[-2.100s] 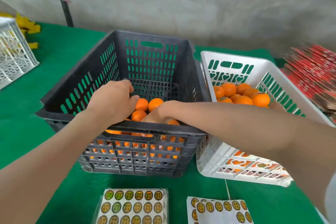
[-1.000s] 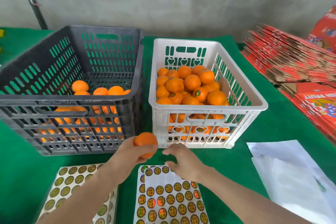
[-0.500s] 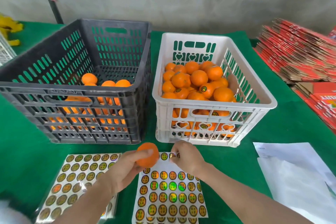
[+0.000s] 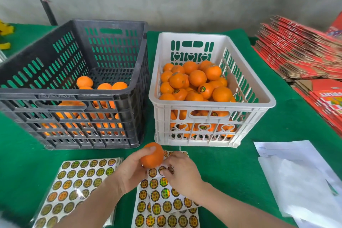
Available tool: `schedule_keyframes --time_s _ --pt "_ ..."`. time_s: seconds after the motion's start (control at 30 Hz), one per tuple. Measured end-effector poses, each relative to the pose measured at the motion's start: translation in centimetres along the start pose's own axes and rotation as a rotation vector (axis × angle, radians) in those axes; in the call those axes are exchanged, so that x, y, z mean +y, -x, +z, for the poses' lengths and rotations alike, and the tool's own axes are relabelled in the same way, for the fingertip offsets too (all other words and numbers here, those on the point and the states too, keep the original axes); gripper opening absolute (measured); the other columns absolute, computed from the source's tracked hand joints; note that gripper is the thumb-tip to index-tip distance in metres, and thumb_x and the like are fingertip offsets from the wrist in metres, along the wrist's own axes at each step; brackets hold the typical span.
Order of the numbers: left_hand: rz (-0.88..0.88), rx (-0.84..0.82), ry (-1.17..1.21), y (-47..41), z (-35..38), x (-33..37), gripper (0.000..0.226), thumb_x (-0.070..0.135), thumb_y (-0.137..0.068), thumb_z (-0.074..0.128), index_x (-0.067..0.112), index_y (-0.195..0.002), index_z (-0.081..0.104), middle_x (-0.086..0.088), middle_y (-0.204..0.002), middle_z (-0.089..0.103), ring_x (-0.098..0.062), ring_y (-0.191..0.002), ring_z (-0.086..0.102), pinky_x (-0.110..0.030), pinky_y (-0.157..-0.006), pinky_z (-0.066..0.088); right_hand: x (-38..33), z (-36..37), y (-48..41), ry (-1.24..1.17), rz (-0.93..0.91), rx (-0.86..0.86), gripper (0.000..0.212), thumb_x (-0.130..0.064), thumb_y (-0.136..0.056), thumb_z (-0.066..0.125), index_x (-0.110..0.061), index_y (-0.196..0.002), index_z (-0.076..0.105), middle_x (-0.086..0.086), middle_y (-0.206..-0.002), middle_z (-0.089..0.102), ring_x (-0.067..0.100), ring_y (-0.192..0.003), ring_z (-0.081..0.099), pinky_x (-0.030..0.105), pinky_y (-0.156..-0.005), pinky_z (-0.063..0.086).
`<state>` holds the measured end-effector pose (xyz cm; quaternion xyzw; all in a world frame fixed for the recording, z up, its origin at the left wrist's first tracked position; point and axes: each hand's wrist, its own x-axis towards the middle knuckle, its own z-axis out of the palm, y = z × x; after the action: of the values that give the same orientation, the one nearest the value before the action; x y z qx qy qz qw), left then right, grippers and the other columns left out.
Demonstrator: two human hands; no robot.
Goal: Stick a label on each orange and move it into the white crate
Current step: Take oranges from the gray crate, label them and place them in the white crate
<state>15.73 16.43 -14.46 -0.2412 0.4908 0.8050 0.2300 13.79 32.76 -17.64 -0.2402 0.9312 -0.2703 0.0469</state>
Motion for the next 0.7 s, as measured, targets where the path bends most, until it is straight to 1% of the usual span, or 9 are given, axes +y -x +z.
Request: schedule_keyframes --time_s 0.13,0.2,0.27,0.33,0.4,0.47,0.53,0.63,0.7 --pt "-0.015 0.030 0.031 0.0 0.1 0.2 0.071 0.025 -0.056 0.081 0.006 -0.121 0.056 -0.020 -0.106 0.067 -0.032 -0.087 0.065 -0.040 -0.075 0.052 -0.3 0.2 0.0 0.028 0.023 0.047 0.023 -0.033 -0.087 0.057 -0.017 -0.101 0.067 0.000 -0.104 0.058 0.016 -0.100 0.051 0.025 -0.083 0.036" --pt "-0.033 0.043 0.030 0.0 0.0 0.3 0.065 0.023 -0.060 0.080 0.006 -0.118 0.057 -0.020 -0.104 0.068 -0.032 -0.085 0.065 -0.040 -0.075 0.053 -0.5 0.1 0.3 -0.002 -0.028 0.085 0.018 -0.029 -0.085 0.062 -0.012 -0.089 0.068 0.003 -0.095 0.059 0.020 -0.092 0.055 0.025 -0.075 0.037" --pt "-0.049 0.059 0.032 0.0 0.1 0.2 0.062 0.029 -0.063 0.073 0.005 -0.118 0.057 -0.021 -0.108 0.067 -0.033 -0.088 0.064 -0.041 -0.079 0.053 -0.5 0.2 0.6 -0.023 -0.112 0.120 0.013 -0.018 -0.076 0.072 -0.007 -0.071 0.065 0.006 -0.078 0.060 0.025 -0.076 0.059 0.023 -0.067 0.037" --pt "-0.066 0.069 0.040 0.1 0.1 0.2 0.061 0.029 -0.064 0.072 0.004 -0.118 0.056 -0.023 -0.114 0.064 -0.033 -0.089 0.064 -0.042 -0.081 0.052 -0.6 0.2 0.9 -0.034 -0.181 0.197 0.019 -0.008 -0.066 0.078 -0.008 -0.060 0.060 0.004 -0.067 0.059 0.023 -0.061 0.058 0.022 -0.062 0.040" --pt "-0.077 0.071 0.033 0.0 0.1 0.2 0.060 0.027 -0.065 0.072 0.003 -0.118 0.056 -0.025 -0.116 0.063 -0.034 -0.090 0.063 -0.042 -0.083 0.052 -0.6 0.1 1.2 -0.047 -0.243 0.241 0.020 -0.002 -0.064 0.077 -0.009 -0.058 0.059 0.001 -0.064 0.059 0.019 -0.058 0.056 0.020 -0.060 0.041" --pt "-0.086 0.068 0.004 0.0 0.2 0.2 0.058 0.024 -0.065 0.072 0.002 -0.116 0.057 -0.025 -0.112 0.064 -0.034 -0.089 0.063 -0.042 -0.084 0.052 -0.4 0.1 1.5 -0.092 -0.266 0.221 0.017 0.001 -0.069 0.073 -0.009 -0.061 0.061 0.001 -0.066 0.061 0.014 -0.063 0.053 0.013 -0.063 0.033" --pt "-0.086 0.054 -0.058 0.0 0.2 0.2 0.056 0.023 -0.063 0.074 0.001 -0.113 0.059 -0.024 -0.104 0.068 -0.033 -0.088 0.064 -0.041 -0.081 0.052 -0.3 0.0 1.7 -0.208 -0.176 0.155 0.011 -0.003 -0.079 0.067 -0.007 -0.069 0.063 0.003 -0.071 0.062 0.008 -0.068 0.049 0.012 -0.064 0.033" --pt "-0.020 0.050 -0.269 0.3 -0.1 0.0 0.067 0.025 -0.056 0.083 0.001 -0.115 0.061 -0.019 -0.107 0.068 -0.030 -0.095 0.064 -0.037 -0.086 0.051 -0.1 -0.8 1.6 -0.467 0.155 0.025 0.016 -0.014 -0.089 0.060 -0.019 -0.075 0.061 -0.004 -0.073 0.060 0.005 -0.070 0.051 0.018 -0.070 0.043" --pt "0.096 0.115 -0.548 0.5 -0.4 0.0 0.072 0.040 -0.045 0.081 0.019 -0.111 0.060 -0.005 -0.122 0.056 -0.024 -0.107 0.056 -0.035 -0.091 0.045 0.2 -1.9 1.4 -0.635 0.332 0.021 0.021 -0.013 -0.091 0.057 -0.025 -0.074 0.059 -0.006 -0.075 0.061 0.008 -0.075 0.056 0.021 -0.077 0.046"
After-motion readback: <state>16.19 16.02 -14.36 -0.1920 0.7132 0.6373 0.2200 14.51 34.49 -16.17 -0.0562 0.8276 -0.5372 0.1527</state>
